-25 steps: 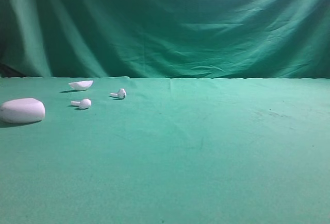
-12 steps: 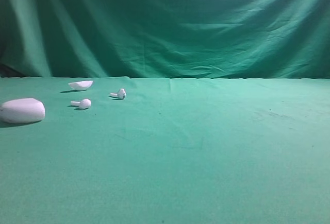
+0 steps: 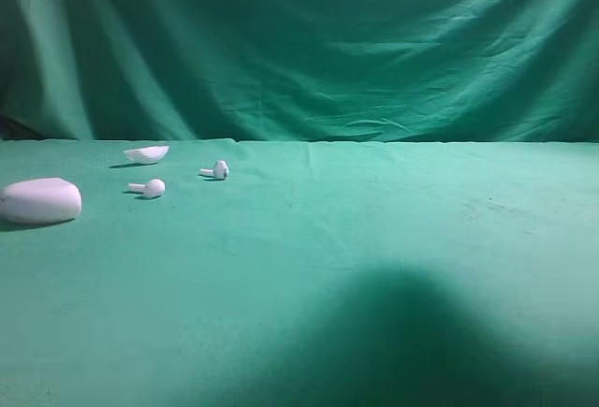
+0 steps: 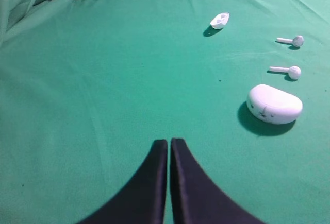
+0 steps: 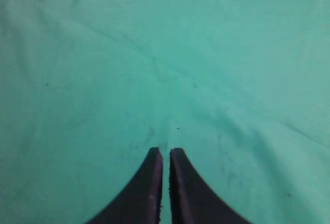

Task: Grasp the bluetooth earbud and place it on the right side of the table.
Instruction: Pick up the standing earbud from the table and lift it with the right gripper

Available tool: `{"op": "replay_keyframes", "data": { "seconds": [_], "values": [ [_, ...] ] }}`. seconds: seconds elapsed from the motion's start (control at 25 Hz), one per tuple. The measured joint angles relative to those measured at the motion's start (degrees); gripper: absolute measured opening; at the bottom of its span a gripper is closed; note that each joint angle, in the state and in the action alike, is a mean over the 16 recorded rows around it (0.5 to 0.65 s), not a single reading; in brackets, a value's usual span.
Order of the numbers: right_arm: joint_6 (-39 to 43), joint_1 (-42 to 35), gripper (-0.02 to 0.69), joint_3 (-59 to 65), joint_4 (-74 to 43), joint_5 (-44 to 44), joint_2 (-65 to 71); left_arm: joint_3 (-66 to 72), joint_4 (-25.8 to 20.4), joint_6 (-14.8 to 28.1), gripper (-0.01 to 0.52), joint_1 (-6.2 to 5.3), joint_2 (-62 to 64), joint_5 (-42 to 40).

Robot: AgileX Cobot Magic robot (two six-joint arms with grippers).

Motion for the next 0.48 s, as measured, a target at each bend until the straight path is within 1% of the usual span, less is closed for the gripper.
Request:
{"op": "replay_keyframes", "data": {
  "seconds": [0.12,0.2,0.48],
  "values": [
    [-1.08,3.53,0.069,-8.98,0.04,4.36,8.71,0.00,0.00,0.00,0.000,0.00,0.00,0.00],
    [-1.56,5.65,0.087,-15.34,0.02,7.15,14.51,0.00,0.00,0.00,0.000,0.00,0.00,0.00],
    [-1.92,11.22,0.212,-37.29,-0.11,14.20,33.36,0.00,0.00,0.00,0.000,0.00,0.00,0.00]
  ]
}}
